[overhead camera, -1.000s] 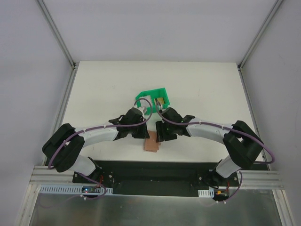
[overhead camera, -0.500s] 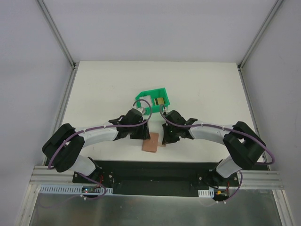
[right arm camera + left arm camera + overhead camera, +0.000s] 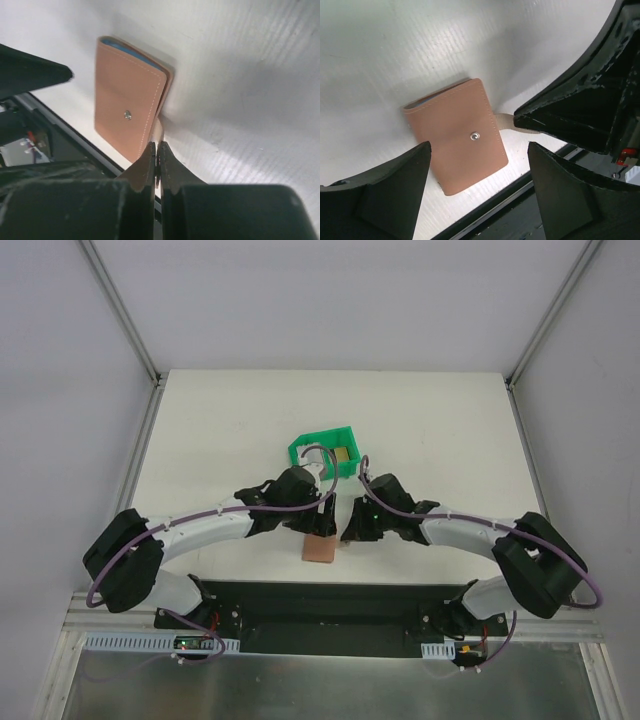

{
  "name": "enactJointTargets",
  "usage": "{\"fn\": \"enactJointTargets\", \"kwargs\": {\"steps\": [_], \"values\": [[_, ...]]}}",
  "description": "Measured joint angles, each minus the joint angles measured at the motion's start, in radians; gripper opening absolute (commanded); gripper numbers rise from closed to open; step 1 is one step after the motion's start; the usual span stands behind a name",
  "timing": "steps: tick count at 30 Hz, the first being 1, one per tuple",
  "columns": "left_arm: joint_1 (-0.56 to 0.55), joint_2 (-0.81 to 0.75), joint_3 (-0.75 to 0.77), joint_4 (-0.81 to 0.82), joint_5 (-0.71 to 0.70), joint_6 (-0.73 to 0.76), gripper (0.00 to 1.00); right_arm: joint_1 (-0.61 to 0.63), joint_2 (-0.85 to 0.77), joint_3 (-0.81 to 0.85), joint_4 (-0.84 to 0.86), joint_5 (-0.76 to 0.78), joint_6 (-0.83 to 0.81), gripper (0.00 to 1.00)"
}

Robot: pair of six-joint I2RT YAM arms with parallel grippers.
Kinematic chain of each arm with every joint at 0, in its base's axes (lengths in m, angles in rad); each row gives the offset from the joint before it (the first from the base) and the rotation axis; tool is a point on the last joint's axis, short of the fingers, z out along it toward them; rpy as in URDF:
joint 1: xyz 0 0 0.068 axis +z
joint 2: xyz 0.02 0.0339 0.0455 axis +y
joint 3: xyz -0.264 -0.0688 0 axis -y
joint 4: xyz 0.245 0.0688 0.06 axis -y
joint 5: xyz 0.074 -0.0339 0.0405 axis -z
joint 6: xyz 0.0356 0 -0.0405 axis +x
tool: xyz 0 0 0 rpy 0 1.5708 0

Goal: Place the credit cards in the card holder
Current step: Open the card holder at the center of the board.

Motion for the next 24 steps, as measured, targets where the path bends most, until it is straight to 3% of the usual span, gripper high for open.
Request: {"fn": "enactJointTargets", "kwargs": {"steps": [12, 24], "values": [[-0.020, 0.005, 0.023, -0.067, -0.044, 0.035, 0.76, -0.018, -0.092, -0.040, 0.166, -0.093, 0.093, 0.00], [-0.020, 0.000, 0.015, -0.090, -0.079, 0.032, 0.56, -0.019, -0.107, -0.040, 0.196, -0.116, 0.115, 0.01]]}}
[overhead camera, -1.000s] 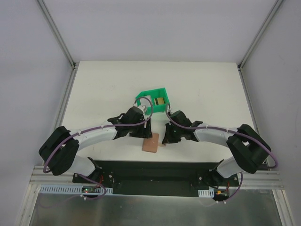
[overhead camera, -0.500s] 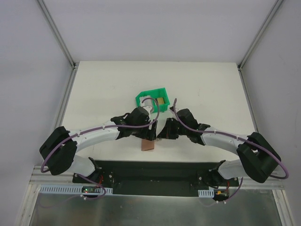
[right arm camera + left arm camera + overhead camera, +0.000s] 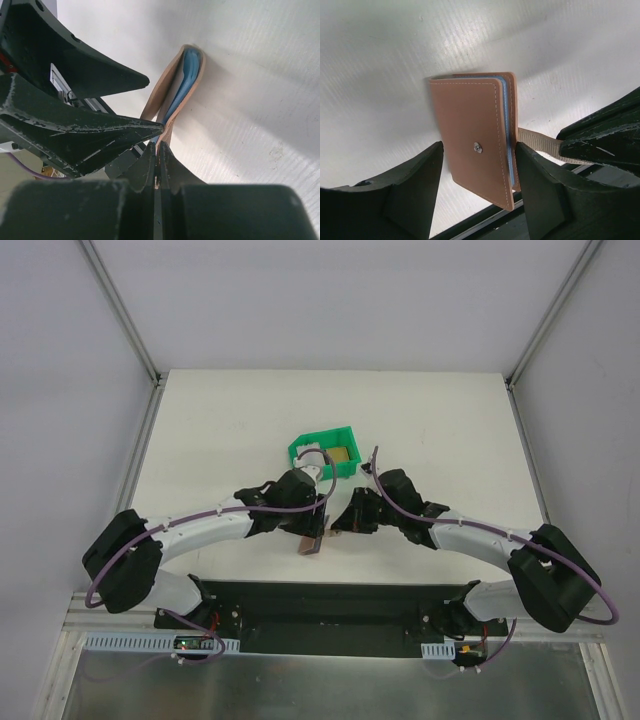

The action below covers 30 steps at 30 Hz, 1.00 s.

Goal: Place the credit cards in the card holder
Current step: Open the card holder at the center of the board.

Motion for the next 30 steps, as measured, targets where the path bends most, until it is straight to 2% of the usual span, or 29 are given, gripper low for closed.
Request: {"fn": "enactJointTargets", "kwargs": {"steps": [5, 13, 19, 25, 30], "values": [[0.000, -0.030, -0.013, -0.002, -0.024, 0.000, 0.41, -0.001, 0.000, 0.000, -0.001, 0.000, 0.000, 0.00], [0.000, -0.039, -0.015, -0.007, -0.047, -0.001, 0.02, -0.003, 0.002, 0.000, -0.010, 0.001, -0.001, 0.00], [0.000, -0.063, -0.024, -0.018, -0.096, -0.015, 0.00, -0.018, 0.002, 0.000, -0.053, 0.018, -0.029, 0.00], [0.011, -0.144, -0.116, -0.015, -0.183, -0.091, 0.00, -0.051, -0.026, 0.013, -0.097, 0.011, -0.060, 0.00], [0.039, -0.152, -0.182, -0.008, -0.197, -0.143, 0.00, -0.050, -0.027, 0.089, -0.111, -0.037, -0.077, 0.00]]}}
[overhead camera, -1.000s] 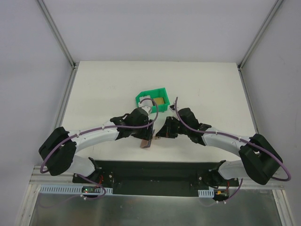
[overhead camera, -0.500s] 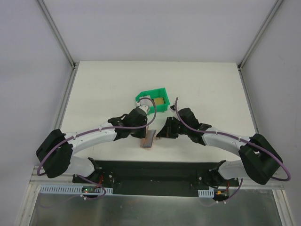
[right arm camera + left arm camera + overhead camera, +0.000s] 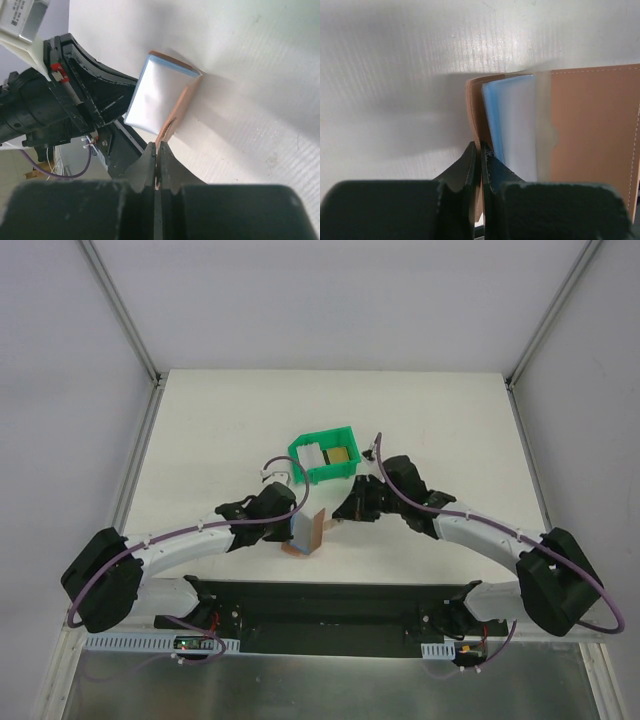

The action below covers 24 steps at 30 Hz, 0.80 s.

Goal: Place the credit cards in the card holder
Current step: Open the card holder at the center of the board.

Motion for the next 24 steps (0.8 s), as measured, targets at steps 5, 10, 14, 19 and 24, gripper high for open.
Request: {"fn": "enactJointTargets", "kwargs": {"steps": [5, 10, 14, 19, 24], "values": [[0.004, -0.001, -0.011, 0.026, 0.000, -0.024, 0.00, -0.002, 0.038, 0.027, -0.037, 0.010, -0.029, 0.00], [0.004, -0.020, -0.029, 0.039, -0.003, -0.028, 0.00, -0.034, 0.050, 0.012, -0.110, 0.066, -0.063, 0.00], [0.004, -0.066, -0.045, 0.062, 0.010, -0.022, 0.00, -0.074, 0.079, -0.012, -0.146, 0.100, -0.094, 0.12], [0.004, -0.107, -0.045, 0.089, 0.052, 0.003, 0.00, -0.087, 0.131, -0.012, -0.171, 0.101, -0.117, 0.27], [0.005, -0.085, -0.038, 0.092, 0.080, 0.014, 0.00, -0.088, 0.109, 0.006, -0.201, 0.113, -0.126, 0.35]]}}
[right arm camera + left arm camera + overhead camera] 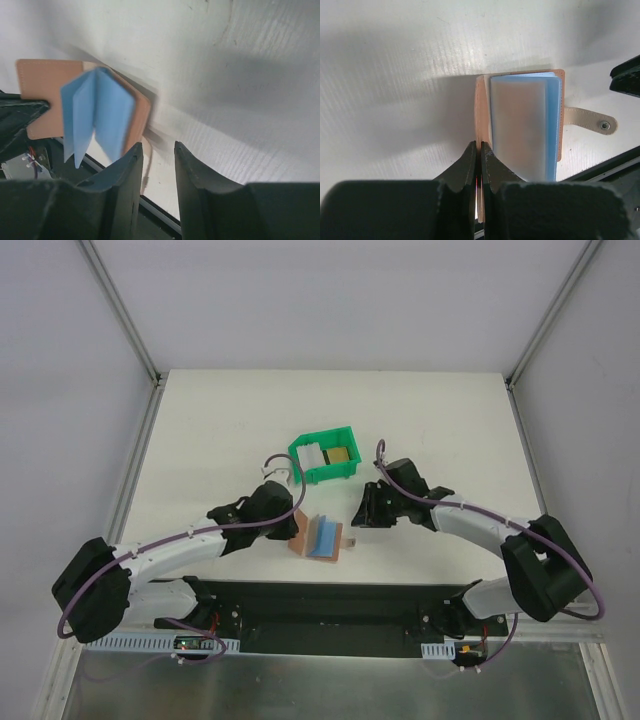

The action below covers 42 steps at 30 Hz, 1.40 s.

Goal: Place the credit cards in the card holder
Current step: Open the card holder at the center of the board.

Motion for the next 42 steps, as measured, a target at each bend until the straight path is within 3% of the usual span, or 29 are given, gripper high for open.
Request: {"fn": "enactJointTargets", "kwargs": {"steps": [10, 25, 36, 42], "values": [[0.000, 0.053, 0.012, 0.013, 0.018, -0.014, 0.00, 0.040, -0.078, 0.035, 0.021, -0.018, 0.042, 0.30], [0.000, 0.059, -0.009, 0.014, 0.015, -0.075, 0.00, 0.121, 0.065, 0.051, 0.088, -0.077, 0.095, 0.25], [0.000, 0.071, -0.036, 0.023, 0.001, -0.103, 0.00, 0.133, 0.135, 0.088, 0.085, -0.079, 0.077, 0.08], [0.000, 0.089, -0.057, 0.042, -0.013, -0.130, 0.00, 0.138, 0.143, 0.099, 0.101, -0.104, 0.074, 0.20]]}}
